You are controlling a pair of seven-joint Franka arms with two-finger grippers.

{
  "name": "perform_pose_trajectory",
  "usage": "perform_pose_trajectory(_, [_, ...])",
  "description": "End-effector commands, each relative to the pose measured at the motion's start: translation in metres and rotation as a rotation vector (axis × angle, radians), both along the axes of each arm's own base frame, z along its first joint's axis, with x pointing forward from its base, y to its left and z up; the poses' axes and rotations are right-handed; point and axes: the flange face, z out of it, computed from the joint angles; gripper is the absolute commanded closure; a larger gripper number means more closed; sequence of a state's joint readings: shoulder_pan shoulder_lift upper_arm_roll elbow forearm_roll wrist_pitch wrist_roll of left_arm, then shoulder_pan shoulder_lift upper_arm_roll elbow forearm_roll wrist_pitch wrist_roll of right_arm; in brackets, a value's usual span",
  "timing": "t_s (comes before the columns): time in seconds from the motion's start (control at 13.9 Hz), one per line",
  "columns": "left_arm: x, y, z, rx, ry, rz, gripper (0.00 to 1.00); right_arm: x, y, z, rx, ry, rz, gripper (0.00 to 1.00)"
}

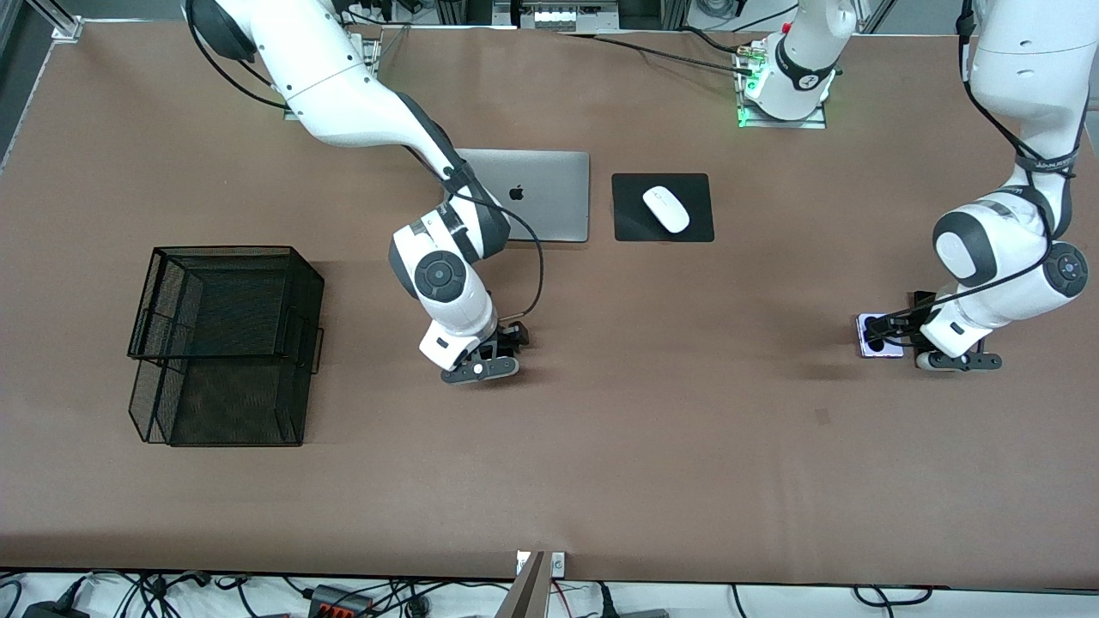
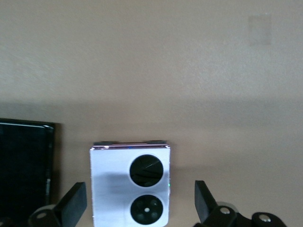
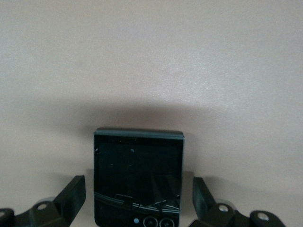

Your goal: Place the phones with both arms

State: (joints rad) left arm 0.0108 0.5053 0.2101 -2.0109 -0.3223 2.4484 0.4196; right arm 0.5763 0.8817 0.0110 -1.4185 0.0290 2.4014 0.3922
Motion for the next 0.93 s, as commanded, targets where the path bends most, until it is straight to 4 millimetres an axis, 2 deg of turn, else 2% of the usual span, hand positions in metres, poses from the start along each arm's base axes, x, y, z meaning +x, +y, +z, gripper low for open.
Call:
perform_pose_trajectory(0.0, [0.000, -0.007, -0.001, -0.008, -0.014, -0.019, 0.00, 0.003, 0.006, -0.007, -0.001, -0.011, -0.013, 0.00])
perform_pose_trajectory(0.36, [0.002, -0.003, -0.009, -0.004, -0.017, -0.054, 0.00, 0.001, 0.009, -0.013, 0.000, -0.018, -0.006, 0.00])
perform_pose_trajectory(0.43, [0.002, 0.001, -0.010, 0.004, -0.026, -0.054, 0.00, 0.001, 0.009, -0.013, -0.001, -0.017, -0.001, 0.12])
perform_pose_trajectory(0.57, [0.000, 0.005, -0.013, 0.005, -0.029, -0.069, 0.00, 0.002, 0.007, -0.014, -0.003, -0.017, 0.001, 0.53])
perform_pose_trajectory(0.65, [0.001, 0.006, -0.014, 0.005, -0.029, -0.066, 0.00, 0.002, 0.007, -0.012, -0.004, -0.015, 0.000, 0.66])
perform_pose_trajectory(0.72, [0.000, 0.009, -0.015, 0.005, -0.028, -0.063, 0.00, 0.005, 0.005, -0.007, 0.000, -0.020, -0.004, 0.72])
perform_pose_trajectory(0.86, [-0.001, 0.010, -0.021, 0.006, -0.021, -0.060, 0.00, 0.011, 0.002, 0.013, 0.011, -0.035, -0.017, 0.72])
